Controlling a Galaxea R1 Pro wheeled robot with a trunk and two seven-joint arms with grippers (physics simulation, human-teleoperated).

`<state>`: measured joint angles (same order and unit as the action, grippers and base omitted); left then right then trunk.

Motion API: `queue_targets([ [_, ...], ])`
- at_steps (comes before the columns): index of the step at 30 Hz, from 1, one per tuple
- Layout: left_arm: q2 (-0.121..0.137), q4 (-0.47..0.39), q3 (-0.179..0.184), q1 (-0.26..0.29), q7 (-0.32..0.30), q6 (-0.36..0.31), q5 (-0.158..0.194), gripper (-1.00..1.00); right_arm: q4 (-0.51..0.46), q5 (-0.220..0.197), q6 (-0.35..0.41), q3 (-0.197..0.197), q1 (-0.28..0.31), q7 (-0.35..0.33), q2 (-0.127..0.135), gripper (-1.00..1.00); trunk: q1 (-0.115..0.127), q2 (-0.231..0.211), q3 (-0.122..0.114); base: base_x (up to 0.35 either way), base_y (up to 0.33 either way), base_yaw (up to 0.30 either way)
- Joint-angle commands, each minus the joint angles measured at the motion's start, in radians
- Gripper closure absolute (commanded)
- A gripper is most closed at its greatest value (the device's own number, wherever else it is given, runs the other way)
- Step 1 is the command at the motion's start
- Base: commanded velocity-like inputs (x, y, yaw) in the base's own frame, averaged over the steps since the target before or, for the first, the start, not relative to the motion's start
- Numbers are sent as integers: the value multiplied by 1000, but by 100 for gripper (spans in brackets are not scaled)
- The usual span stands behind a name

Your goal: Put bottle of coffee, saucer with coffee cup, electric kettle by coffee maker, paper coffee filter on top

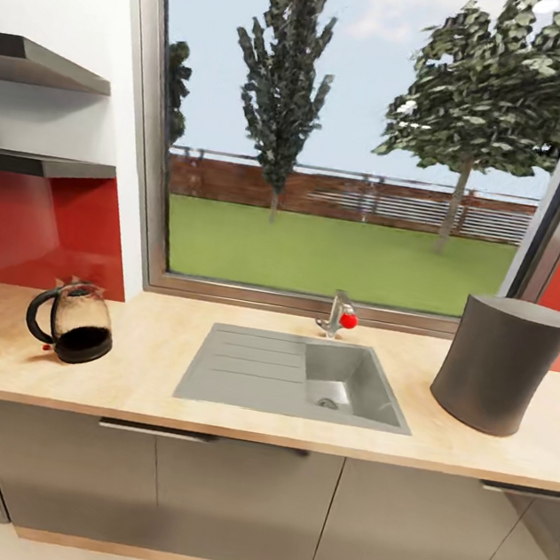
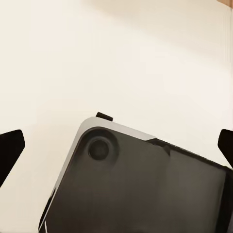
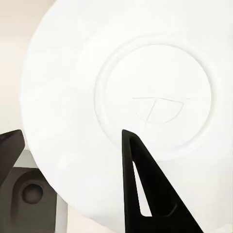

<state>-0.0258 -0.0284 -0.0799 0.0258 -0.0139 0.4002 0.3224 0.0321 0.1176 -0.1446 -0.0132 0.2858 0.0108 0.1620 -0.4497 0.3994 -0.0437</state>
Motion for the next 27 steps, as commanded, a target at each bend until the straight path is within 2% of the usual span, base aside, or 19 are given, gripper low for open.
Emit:
queue_targets([
  [1, 0, 1, -7, 0, -1, 3, -2, -100, 3, 10, -6, -2, 1, 1, 0, 100, 0, 1, 0, 0, -305, 30],
  [27, 0, 1, -7, 0, -1, 3, -2, -100, 3, 10, -7, -2, 1, -3, 1, 100, 0, 1, 0, 0, -316, 2],
])
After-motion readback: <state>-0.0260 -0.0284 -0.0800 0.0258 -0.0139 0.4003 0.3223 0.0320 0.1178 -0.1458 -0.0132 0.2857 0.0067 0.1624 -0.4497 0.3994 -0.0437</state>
